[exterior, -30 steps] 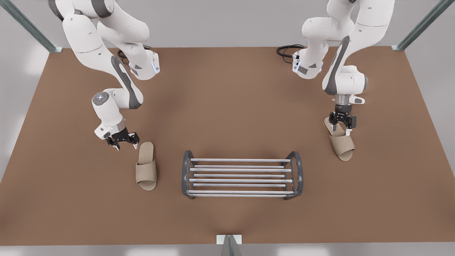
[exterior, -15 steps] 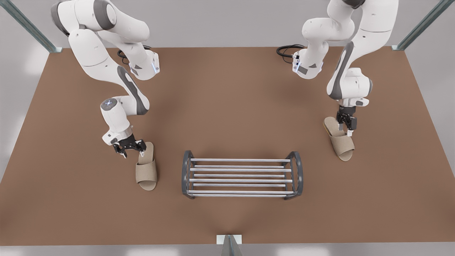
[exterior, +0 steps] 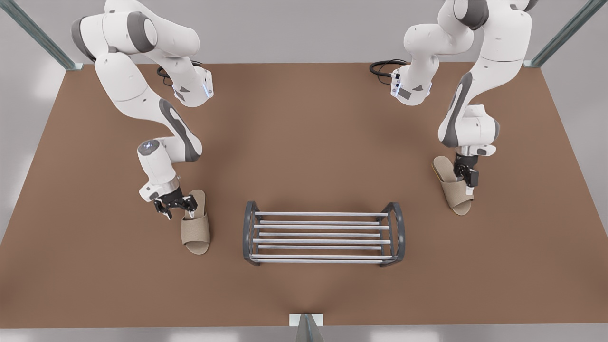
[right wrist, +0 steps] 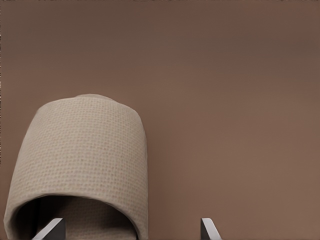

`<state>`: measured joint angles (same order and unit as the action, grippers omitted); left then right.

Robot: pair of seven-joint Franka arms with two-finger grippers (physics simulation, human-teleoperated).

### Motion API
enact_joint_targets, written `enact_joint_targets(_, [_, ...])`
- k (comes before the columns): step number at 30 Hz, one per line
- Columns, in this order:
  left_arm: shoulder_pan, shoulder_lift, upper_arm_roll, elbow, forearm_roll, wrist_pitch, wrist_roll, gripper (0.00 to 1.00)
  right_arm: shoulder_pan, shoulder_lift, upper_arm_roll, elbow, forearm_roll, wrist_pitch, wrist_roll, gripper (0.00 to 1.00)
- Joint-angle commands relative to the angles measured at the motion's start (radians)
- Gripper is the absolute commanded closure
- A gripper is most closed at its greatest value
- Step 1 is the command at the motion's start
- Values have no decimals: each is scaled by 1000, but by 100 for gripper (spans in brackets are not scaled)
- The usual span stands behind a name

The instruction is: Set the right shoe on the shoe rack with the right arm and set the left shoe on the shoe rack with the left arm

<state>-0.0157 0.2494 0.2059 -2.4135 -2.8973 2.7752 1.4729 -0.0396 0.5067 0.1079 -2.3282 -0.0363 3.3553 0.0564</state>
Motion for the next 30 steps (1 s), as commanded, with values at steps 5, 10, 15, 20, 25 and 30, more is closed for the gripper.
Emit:
enact_joint_targets(5, [0, 33, 0, 19, -260, -20, -13, 0, 6, 13, 0, 20, 1, 4, 22, 0])
enact_joint_targets(10, [2, 56, 0, 28, -260, -22, -13, 32, 0, 30, 0, 30, 0, 4, 20, 0])
enact_joint_targets(15, [3, 62, -2, 30, -261, -22, -14, 38, -3, 55, -2, 53, 0, 4, 16, 0])
enact_joint_targets(20, [2, 31, -46, 108, -275, -19, -29, 51, -2, 84, -2, 69, 1, 26, 10, 0])
enact_joint_targets(25, [-3, -102, -69, 191, -270, 90, -157, 79, -2, 105, -2, 101, 1, 27, 11, 0])
enact_joint_targets(30, [-39, -216, -164, 454, -283, 675, -184, 79, 1, 121, -2, 125, 1, 26, 11, 0])
